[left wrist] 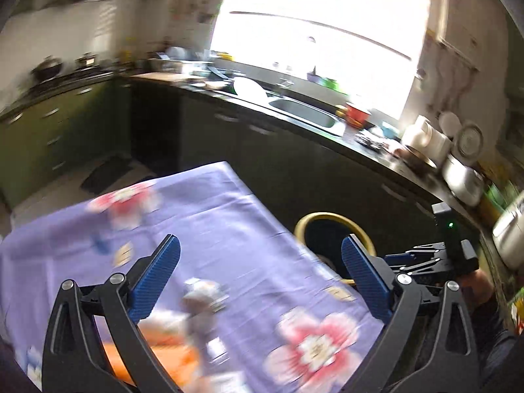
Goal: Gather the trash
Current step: 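Grasp the crumpled snack wrapper with the right gripper, then carry the snack wrapper over the trash bin and open the right gripper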
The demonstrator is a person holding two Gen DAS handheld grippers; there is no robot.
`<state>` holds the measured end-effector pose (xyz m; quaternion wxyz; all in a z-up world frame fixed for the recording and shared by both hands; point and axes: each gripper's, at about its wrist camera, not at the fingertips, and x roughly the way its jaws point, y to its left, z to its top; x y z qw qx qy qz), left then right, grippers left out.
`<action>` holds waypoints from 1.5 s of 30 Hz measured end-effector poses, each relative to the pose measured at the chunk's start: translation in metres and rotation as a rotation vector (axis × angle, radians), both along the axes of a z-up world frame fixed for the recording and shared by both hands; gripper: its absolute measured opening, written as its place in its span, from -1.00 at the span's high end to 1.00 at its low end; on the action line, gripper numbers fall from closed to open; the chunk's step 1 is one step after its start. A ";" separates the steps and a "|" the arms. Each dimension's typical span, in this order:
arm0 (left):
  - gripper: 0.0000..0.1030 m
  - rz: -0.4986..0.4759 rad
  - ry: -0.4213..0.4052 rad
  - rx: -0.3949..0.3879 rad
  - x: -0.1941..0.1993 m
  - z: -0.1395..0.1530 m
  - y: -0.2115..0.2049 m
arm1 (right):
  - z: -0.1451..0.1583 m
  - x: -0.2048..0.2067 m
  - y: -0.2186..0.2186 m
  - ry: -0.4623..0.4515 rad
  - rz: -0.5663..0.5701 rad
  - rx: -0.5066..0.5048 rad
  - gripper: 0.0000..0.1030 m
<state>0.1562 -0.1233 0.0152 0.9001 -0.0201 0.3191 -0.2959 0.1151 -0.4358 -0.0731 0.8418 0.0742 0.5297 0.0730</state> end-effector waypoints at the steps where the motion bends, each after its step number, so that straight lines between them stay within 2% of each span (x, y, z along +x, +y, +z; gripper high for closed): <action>1: -0.84 0.026 -0.001 -0.008 -0.001 -0.004 0.018 | 0.001 0.007 0.015 0.004 0.031 0.001 0.11; 5: -0.86 0.107 -0.027 -0.040 -0.003 -0.018 0.078 | 0.004 0.033 0.070 0.008 0.142 0.010 0.11; 10: -0.86 0.220 -0.084 -0.026 -0.001 -0.033 0.122 | 0.010 0.061 0.153 -0.025 0.292 -0.006 0.11; 15: -0.87 0.263 -0.107 -0.040 -0.003 -0.044 0.147 | 0.008 0.083 0.226 -0.049 0.401 -0.030 0.09; 17: -0.87 0.273 -0.100 -0.049 -0.002 -0.049 0.151 | 0.004 0.091 0.244 -0.050 0.424 -0.045 -0.05; 21: -0.87 0.268 -0.066 -0.067 0.002 -0.057 0.154 | -0.003 0.107 0.273 -0.056 0.448 -0.082 -0.11; 30: -0.86 0.265 -0.057 -0.064 0.003 -0.062 0.156 | -0.031 0.129 0.288 -0.023 0.427 -0.142 -0.09; 32: -0.87 0.263 -0.052 -0.064 0.003 -0.063 0.156 | -0.034 0.132 0.285 -0.018 0.417 -0.143 0.19; 33: -0.87 0.260 -0.049 -0.063 0.003 -0.064 0.156 | -0.034 0.135 0.283 -0.015 0.411 -0.137 0.23; 35: -0.87 0.258 -0.051 -0.059 0.003 -0.063 0.154 | -0.032 0.136 0.279 -0.022 0.399 -0.125 0.37; 37: -0.87 0.257 -0.054 -0.055 0.003 -0.063 0.154 | -0.028 0.137 0.275 -0.027 0.387 -0.107 0.40; 45: -0.87 0.261 -0.060 -0.055 0.002 -0.061 0.155 | 0.006 0.121 0.252 -0.067 0.355 0.010 0.40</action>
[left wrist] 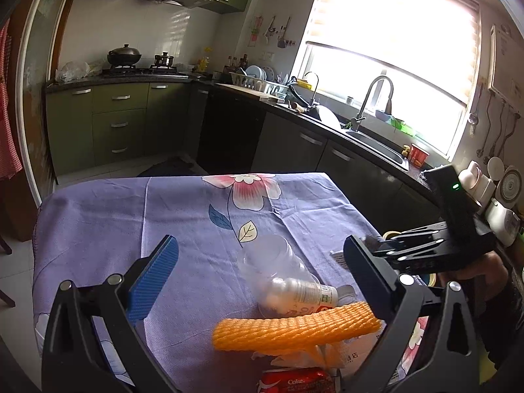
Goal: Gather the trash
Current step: 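Carry the snack wrapper over the trash bin and open the right gripper, then grasp the clear plastic cup with the left gripper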
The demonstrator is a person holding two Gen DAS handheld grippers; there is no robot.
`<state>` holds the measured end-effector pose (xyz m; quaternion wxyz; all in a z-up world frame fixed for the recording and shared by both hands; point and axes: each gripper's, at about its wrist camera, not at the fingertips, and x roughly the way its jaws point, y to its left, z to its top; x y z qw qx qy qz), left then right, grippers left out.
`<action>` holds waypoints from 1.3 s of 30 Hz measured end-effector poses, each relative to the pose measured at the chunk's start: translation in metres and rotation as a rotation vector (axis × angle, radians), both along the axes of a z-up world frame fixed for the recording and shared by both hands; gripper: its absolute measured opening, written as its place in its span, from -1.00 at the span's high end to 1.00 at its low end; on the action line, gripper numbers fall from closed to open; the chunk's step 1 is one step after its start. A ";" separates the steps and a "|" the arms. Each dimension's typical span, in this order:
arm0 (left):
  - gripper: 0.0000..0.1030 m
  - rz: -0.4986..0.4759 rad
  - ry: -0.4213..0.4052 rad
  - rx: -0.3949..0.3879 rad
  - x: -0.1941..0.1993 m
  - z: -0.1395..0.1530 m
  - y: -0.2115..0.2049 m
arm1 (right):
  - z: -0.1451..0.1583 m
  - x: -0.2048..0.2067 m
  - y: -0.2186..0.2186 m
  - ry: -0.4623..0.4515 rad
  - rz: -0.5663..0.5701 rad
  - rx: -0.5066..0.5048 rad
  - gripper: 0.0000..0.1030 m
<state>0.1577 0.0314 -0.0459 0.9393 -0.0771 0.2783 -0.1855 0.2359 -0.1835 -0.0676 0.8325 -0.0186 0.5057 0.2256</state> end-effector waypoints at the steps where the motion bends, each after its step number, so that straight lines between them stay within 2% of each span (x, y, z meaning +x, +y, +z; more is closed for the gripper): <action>1: -0.87 0.001 -0.001 0.000 0.000 0.000 0.000 | 0.006 -0.004 -0.004 -0.011 -0.006 0.011 0.40; 5: -0.87 -0.002 -0.001 0.003 -0.001 0.000 -0.001 | 0.034 -0.025 -0.031 -0.070 -0.053 0.037 0.40; 11: -0.87 -0.010 -0.001 0.009 -0.002 0.000 -0.003 | 0.054 -0.049 -0.112 -0.128 -0.252 0.015 0.39; 17: -0.87 -0.012 -0.001 0.016 -0.002 -0.002 -0.006 | 0.029 -0.053 -0.207 -0.077 -0.507 -0.058 0.39; 21: -0.87 -0.014 0.008 0.019 0.000 -0.004 -0.008 | 0.001 -0.046 -0.248 -0.018 -0.597 -0.068 0.37; 22: -0.87 -0.015 0.009 0.021 0.000 -0.005 -0.008 | -0.005 -0.043 -0.255 -0.009 -0.612 -0.072 0.27; 23: -0.87 -0.016 0.010 0.022 0.000 -0.005 -0.009 | -0.011 -0.040 -0.259 -0.001 -0.621 -0.076 0.07; 24: -0.87 -0.017 0.010 0.024 0.000 -0.005 -0.009 | -0.015 -0.039 -0.263 0.001 -0.636 -0.080 0.04; 27: -0.87 -0.020 0.010 0.026 0.001 -0.006 -0.010 | -0.018 -0.039 -0.267 -0.001 -0.640 -0.051 0.04; 32: -0.87 -0.031 0.018 0.028 0.000 -0.006 -0.012 | -0.005 -0.054 -0.247 -0.034 -0.600 -0.028 -0.09; 39: -0.87 -0.049 0.033 0.035 0.000 -0.007 -0.018 | -0.001 -0.074 -0.220 -0.044 -0.540 -0.009 -0.10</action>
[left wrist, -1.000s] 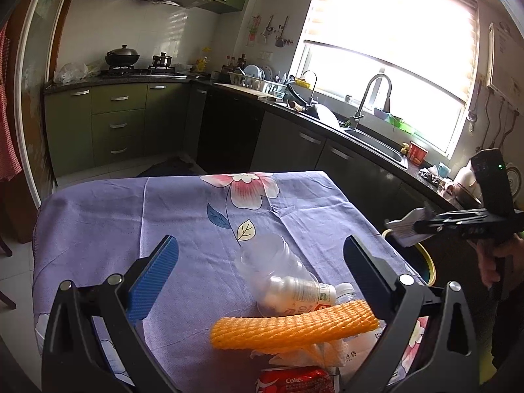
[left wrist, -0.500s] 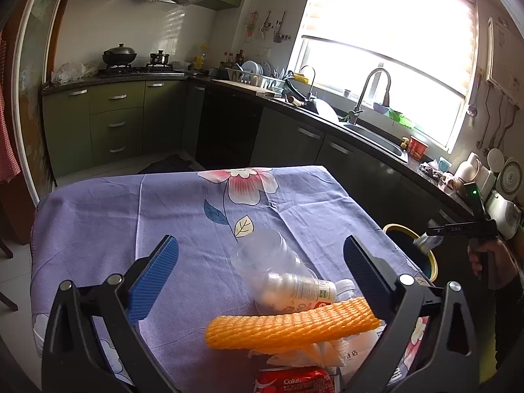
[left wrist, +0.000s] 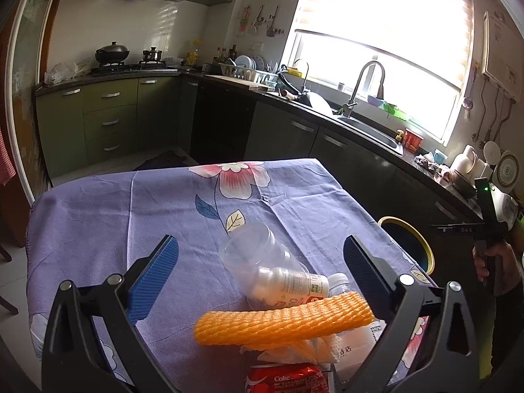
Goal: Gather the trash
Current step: 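Grasp the clear plastic cup with the left gripper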
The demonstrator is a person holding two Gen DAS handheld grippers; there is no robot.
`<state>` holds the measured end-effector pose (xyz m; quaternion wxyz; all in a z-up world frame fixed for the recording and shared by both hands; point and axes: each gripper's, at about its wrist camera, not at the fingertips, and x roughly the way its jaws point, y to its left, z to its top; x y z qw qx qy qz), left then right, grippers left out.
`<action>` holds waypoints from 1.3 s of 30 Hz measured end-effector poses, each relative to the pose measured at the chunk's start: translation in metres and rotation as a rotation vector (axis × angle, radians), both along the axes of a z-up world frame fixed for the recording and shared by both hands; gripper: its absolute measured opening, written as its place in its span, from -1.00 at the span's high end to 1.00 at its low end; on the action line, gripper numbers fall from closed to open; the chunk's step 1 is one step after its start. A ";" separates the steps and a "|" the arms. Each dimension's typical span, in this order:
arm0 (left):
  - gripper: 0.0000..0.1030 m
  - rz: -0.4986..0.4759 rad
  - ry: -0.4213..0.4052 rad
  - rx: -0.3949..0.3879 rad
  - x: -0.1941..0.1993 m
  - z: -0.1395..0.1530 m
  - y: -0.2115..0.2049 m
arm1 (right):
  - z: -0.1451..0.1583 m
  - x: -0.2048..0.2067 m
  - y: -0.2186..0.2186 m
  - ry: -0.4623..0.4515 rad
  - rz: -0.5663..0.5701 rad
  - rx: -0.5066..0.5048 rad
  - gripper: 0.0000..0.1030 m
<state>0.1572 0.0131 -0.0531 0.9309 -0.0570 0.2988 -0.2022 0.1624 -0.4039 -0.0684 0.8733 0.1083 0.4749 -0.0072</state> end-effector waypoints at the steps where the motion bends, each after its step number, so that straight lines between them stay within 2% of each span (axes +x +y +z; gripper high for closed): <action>1: -0.87 0.001 0.006 -0.002 0.000 -0.001 -0.001 | 0.000 -0.001 0.001 0.000 0.004 -0.001 -0.10; 7: -0.87 0.001 0.068 -0.002 0.007 -0.004 -0.007 | 0.002 -0.012 0.000 -0.013 0.015 0.001 -0.12; 14: -0.87 0.022 0.239 -0.039 0.035 -0.015 -0.012 | -0.006 -0.020 -0.006 -0.018 0.033 0.034 -0.12; 18: -0.86 0.046 0.354 -0.058 0.058 -0.030 -0.018 | -0.011 -0.022 -0.010 -0.023 0.047 0.056 -0.12; 21: -0.87 0.053 0.410 -0.065 0.070 -0.040 -0.023 | -0.015 -0.021 -0.012 -0.023 0.056 0.070 -0.12; 25: -0.86 0.065 0.460 -0.059 0.082 -0.050 -0.030 | -0.023 -0.019 -0.015 -0.016 0.064 0.087 -0.12; 29: -0.85 0.085 0.462 -0.049 0.088 -0.052 -0.033 | -0.032 -0.016 -0.017 -0.004 0.064 0.103 -0.12; 30: -0.82 0.093 0.459 -0.049 0.088 -0.052 -0.033 | -0.034 -0.015 -0.019 -0.001 0.062 0.107 -0.12; 34: -0.14 0.104 0.471 -0.058 0.092 -0.054 -0.031 | -0.040 -0.012 -0.022 0.008 0.055 0.115 -0.12; 39: -0.12 0.106 0.467 -0.070 0.092 -0.054 -0.030 | -0.043 -0.011 -0.022 0.006 0.053 0.126 -0.12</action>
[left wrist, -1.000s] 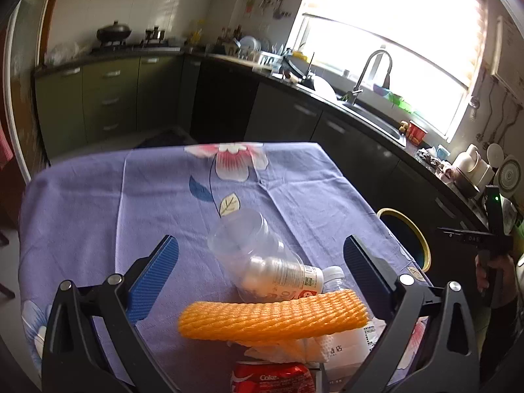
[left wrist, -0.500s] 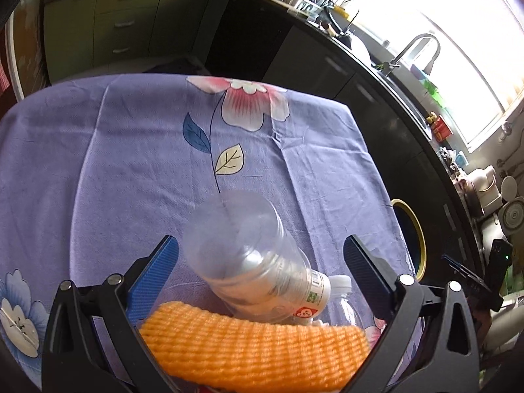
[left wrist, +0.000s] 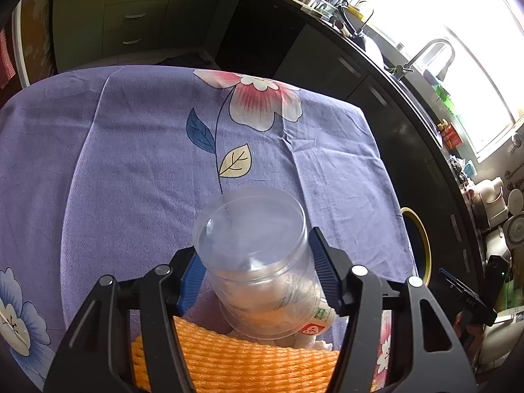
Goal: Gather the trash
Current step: 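Grasp the clear plastic cup with the left gripper, then carry the clear cup over the trash bin and open the left gripper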
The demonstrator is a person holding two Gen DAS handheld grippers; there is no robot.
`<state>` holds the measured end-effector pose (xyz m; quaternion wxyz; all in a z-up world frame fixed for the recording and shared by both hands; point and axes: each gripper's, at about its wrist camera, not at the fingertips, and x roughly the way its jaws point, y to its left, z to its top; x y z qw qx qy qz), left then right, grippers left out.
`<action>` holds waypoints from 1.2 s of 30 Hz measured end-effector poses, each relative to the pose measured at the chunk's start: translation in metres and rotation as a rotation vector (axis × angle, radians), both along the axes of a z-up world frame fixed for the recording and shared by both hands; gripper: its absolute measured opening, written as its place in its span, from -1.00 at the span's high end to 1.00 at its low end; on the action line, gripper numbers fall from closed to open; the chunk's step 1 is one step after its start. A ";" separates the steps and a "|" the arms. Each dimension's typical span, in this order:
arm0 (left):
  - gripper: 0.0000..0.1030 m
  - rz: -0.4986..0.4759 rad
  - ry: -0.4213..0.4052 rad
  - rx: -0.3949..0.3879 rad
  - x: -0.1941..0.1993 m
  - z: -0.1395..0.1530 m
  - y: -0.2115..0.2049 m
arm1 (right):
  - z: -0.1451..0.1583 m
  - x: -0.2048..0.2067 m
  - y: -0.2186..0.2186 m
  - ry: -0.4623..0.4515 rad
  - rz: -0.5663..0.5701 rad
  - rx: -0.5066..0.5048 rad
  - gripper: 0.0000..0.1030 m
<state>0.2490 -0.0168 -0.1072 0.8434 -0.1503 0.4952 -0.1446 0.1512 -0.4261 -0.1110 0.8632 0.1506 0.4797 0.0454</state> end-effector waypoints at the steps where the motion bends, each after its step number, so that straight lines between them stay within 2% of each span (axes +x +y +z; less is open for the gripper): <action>1: -0.11 0.002 -0.007 0.000 -0.001 0.002 0.000 | 0.000 0.000 0.000 0.000 0.000 -0.001 -0.12; 10: -0.11 0.015 -0.122 0.045 -0.011 0.038 0.002 | 0.004 -0.004 0.003 -0.010 0.000 -0.010 -0.12; 19: -0.11 -0.065 -0.194 0.066 -0.028 0.074 -0.026 | 0.001 -0.019 -0.009 -0.011 -0.032 -0.012 -0.12; 26: -0.12 -0.239 -0.226 0.061 -0.044 0.098 -0.103 | -0.001 -0.037 -0.031 -0.018 -0.081 -0.014 -0.12; 32: -0.12 -0.424 -0.256 0.061 -0.053 0.112 -0.208 | 0.000 -0.061 -0.060 -0.039 -0.139 -0.027 -0.12; 36: -0.12 -0.526 -0.264 0.056 -0.057 0.112 -0.276 | 0.001 -0.081 -0.086 -0.047 -0.190 -0.027 -0.12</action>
